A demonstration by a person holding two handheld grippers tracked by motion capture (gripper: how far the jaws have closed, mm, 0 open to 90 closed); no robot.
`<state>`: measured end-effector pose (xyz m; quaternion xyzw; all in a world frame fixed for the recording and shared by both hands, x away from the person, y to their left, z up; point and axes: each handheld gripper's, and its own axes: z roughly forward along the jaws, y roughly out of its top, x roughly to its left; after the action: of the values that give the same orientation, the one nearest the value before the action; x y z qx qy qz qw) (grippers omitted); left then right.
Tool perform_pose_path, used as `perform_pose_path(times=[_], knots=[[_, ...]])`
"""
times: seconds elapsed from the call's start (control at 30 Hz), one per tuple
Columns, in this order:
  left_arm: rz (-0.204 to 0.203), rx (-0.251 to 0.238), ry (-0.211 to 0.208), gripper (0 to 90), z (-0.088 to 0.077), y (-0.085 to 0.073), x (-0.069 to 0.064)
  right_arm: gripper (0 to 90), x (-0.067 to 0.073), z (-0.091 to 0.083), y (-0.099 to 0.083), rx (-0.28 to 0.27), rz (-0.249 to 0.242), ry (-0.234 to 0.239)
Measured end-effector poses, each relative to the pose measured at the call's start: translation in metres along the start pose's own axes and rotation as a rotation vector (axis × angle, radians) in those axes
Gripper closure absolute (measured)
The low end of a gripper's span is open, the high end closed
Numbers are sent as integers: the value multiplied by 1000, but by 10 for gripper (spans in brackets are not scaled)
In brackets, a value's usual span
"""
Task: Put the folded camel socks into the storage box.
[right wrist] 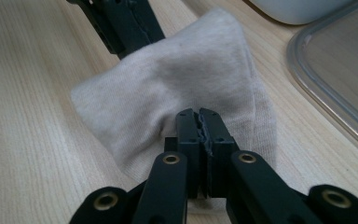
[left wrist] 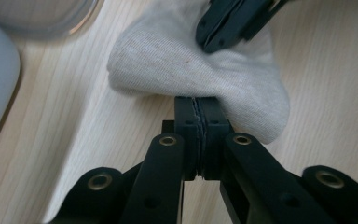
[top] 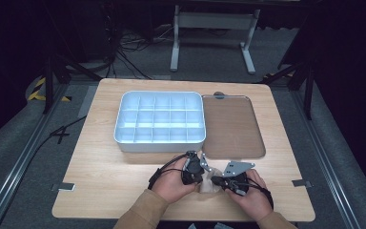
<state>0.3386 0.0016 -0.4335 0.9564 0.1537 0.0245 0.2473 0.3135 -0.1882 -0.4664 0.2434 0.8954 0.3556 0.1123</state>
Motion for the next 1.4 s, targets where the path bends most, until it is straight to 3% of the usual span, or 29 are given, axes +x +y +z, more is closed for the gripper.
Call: perform_pose_path(times=[0.23, 0.4, 0.53, 0.6, 0.9, 1.0, 1.2, 1.3, 1.4], knots=[[31, -29, 9, 839, 2, 9, -7, 883, 6, 0, 3, 25, -4, -25], [45, -37, -20, 811, -3, 5, -8, 883, 5, 0, 3, 22, 0, -23], [91, -33, -13, 788, -2, 6, -11, 882, 5, 1, 4, 28, 2, -15], [99, -26, -19, 782, -1, 7, -12, 881, 4, 1, 4, 21, 35, 23], [61, -26, -28, 751, -3, 6, -11, 863, 2, -2, 6, 22, 58, 52], [50, -30, -27, 730, -4, 6, -10, 854, 0, -10, 7, 7, 52, 36], [48, -37, -32, 714, -4, 6, -10, 852, -10, -33, 5, -43, 97, 10], [51, -38, -29, 716, -5, 7, -10, 856, -17, -44, 1, -22, 122, -33], [57, -40, -19, 717, -6, 8, -11, 860, -24, -42, -8, 37, 173, -42]])
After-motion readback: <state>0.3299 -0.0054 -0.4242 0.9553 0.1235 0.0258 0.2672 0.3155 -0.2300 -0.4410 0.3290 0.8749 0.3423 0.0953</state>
